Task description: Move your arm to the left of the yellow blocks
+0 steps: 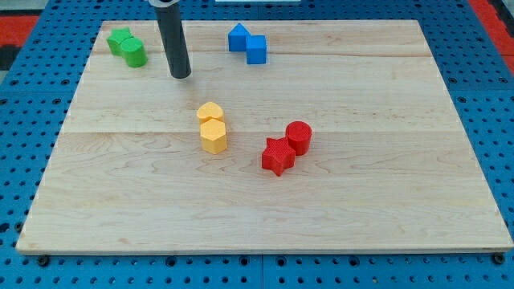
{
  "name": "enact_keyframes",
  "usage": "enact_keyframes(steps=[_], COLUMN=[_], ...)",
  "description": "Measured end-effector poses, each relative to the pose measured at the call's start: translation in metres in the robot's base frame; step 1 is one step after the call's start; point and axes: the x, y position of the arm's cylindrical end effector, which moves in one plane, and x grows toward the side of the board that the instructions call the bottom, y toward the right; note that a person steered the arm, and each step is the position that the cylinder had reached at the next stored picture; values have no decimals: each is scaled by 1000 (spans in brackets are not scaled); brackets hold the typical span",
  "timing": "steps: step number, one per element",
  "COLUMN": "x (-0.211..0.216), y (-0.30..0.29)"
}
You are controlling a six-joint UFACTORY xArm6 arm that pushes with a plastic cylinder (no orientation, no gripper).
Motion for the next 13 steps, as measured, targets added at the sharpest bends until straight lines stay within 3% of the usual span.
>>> enact_keyframes(steps=[13], x=[-24], y=[19])
